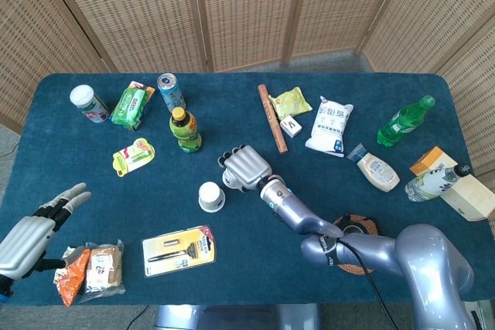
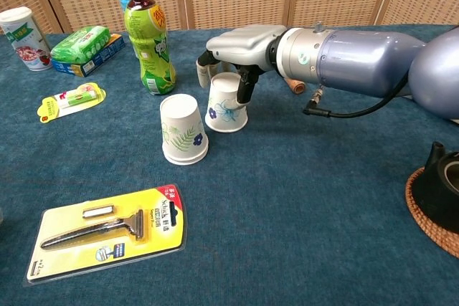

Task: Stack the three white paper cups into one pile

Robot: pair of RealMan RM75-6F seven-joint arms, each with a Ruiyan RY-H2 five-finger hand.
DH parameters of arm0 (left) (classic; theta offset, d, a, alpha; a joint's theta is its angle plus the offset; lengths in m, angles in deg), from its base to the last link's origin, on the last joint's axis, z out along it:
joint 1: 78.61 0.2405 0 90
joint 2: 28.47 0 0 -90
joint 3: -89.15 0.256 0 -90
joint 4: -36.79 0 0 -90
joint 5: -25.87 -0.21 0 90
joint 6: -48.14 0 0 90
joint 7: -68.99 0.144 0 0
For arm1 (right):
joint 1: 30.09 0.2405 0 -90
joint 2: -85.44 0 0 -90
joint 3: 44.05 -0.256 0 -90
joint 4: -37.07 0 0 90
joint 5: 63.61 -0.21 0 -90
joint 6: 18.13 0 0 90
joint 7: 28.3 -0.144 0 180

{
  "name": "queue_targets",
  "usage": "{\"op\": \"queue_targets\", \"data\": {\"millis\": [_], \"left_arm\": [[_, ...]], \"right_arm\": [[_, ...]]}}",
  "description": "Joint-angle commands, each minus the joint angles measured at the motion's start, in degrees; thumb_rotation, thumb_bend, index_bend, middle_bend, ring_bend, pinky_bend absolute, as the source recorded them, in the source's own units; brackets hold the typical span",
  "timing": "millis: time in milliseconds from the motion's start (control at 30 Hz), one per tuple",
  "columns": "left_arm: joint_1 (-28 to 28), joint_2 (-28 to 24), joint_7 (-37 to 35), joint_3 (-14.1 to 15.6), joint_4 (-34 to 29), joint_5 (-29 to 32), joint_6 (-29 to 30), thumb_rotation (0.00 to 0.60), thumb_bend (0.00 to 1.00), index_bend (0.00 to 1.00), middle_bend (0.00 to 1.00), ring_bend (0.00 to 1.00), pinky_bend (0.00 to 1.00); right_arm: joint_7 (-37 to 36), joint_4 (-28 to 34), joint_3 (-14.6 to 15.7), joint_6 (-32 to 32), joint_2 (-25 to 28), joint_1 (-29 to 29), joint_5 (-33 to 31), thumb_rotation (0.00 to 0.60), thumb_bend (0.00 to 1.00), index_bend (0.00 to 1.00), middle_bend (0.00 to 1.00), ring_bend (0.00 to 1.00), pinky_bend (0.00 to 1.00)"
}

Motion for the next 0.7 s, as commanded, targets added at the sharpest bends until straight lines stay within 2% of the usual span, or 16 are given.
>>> {"op": "queue_targets", "data": {"millis": [33, 400, 700], "left_arm": [[0.0, 0.0, 0.0, 0.0, 0.0, 0.1, 0.0, 0.600, 0.37, 0.04, 0.00, 0.00, 0.15], [-0.1, -0.1, -0.3, 0.1, -0.1, -0.5, -0.1, 0.600, 0.37, 0.04, 0.00, 0.00, 0.15], [0.0, -0.4, -1.6, 0.6, 0.1, -2.1, 0.5, 0.600, 0.37, 0.04, 0.00, 0.00, 0.15]], "right_arm": [[0.0, 0.5, -0.1, -0.2, 0.4, -0.3, 0.3, 0.600, 0.37, 0.32, 0.37, 0.34, 0.38], [1.2, 8.7, -1.2, -3.0, 7.2, -2.6, 0.7, 0.600, 0.37, 0.33, 0.38, 0.34, 0.38], [4.1, 22.3, -2.5, -6.9, 17.0, -4.7, 0.0, 0.600, 0.37, 0.33, 0.38, 0.34, 0.39]]}}
